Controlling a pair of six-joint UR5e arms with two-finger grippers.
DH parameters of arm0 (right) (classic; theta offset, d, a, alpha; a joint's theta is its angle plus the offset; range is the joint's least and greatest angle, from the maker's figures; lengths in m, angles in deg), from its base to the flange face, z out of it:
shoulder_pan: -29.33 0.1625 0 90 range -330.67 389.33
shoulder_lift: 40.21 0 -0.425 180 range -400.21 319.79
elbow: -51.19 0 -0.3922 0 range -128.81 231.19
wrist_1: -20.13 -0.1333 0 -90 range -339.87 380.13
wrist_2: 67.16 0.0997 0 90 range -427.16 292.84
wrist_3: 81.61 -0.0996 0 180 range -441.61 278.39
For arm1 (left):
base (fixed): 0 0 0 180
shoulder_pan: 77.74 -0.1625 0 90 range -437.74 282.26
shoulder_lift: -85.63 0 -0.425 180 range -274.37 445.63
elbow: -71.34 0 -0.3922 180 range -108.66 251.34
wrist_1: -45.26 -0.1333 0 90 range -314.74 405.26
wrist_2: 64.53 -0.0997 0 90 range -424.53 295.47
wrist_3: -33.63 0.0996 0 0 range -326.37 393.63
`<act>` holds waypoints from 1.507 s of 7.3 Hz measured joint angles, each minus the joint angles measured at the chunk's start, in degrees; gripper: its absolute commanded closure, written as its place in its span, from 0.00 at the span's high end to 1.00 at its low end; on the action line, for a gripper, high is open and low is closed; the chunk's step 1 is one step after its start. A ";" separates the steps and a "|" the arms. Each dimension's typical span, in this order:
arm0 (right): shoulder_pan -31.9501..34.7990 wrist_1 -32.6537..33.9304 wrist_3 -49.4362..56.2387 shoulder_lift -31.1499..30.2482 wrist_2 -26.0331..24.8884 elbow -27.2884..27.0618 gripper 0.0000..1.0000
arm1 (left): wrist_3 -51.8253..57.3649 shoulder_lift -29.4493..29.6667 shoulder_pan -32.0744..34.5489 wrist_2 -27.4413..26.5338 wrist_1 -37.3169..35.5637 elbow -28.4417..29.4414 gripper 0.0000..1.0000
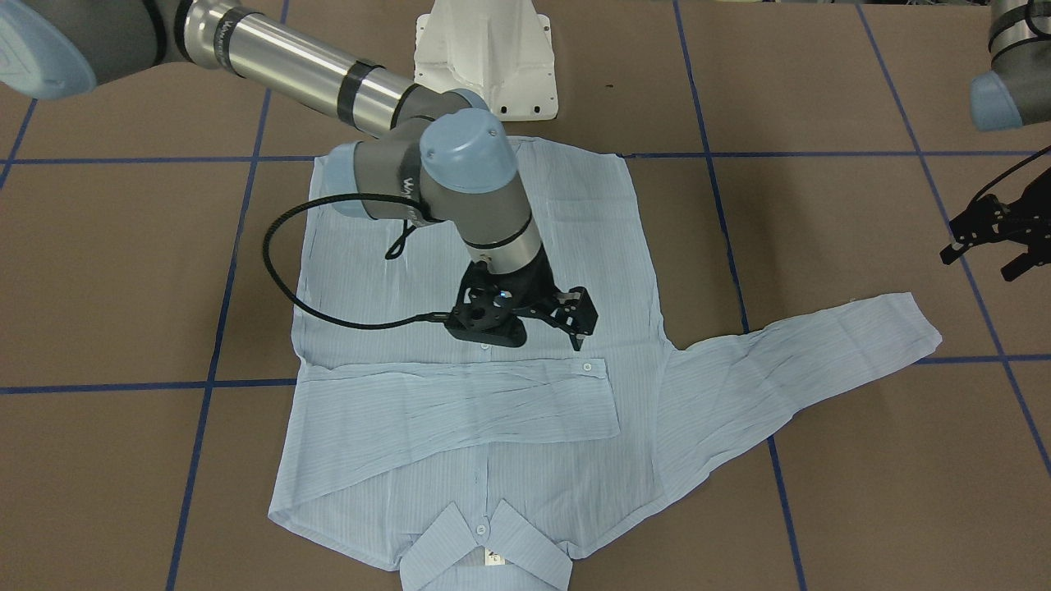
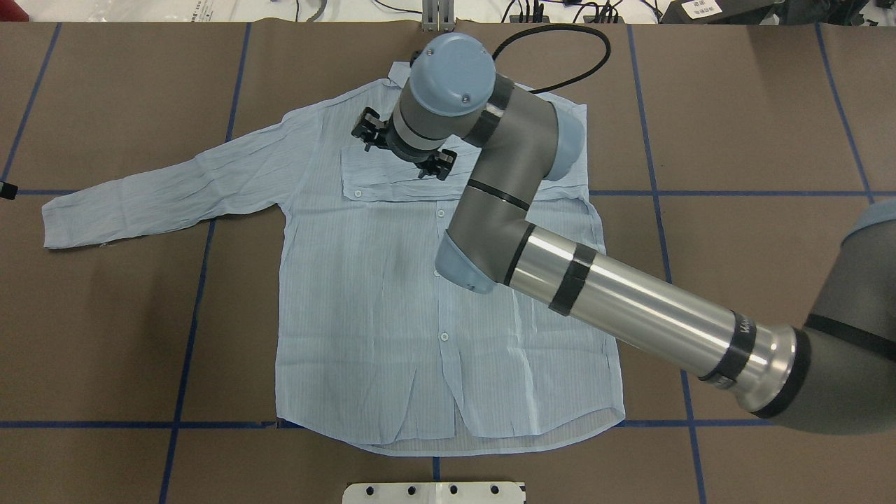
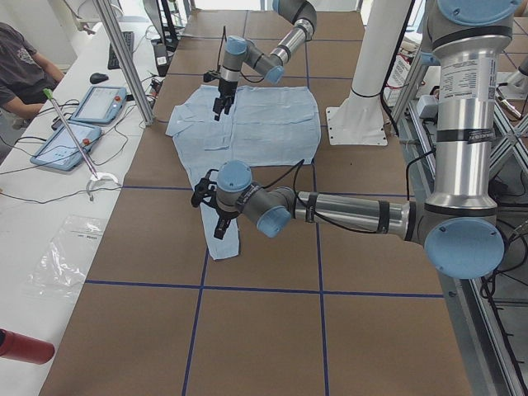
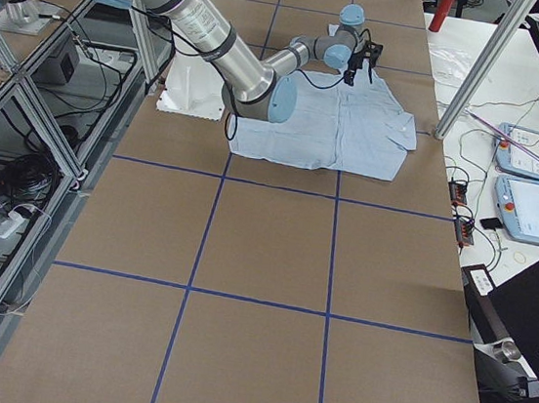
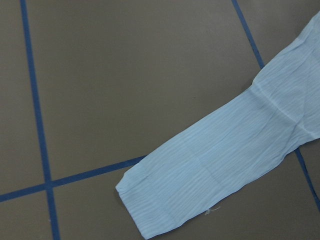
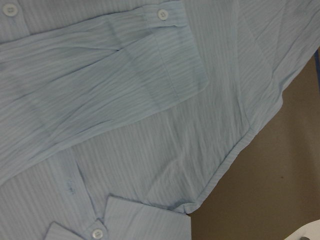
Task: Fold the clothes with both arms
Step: 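Release the cuff on the chest while the left gripper reaches the other cuff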
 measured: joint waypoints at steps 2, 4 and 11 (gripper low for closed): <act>0.32 0.49 0.08 -4.48 0.93 -5.02 1.00 | -8.82 4.16 -3.97 -1.05 0.66 6.77 0.92; 0.27 0.36 0.13 -5.63 0.97 -5.69 1.00 | -11.58 5.77 -5.81 -3.57 4.79 12.15 0.87; -0.21 0.26 0.35 -6.29 0.63 -5.81 1.00 | -12.34 8.30 -6.67 -5.35 8.63 19.75 0.78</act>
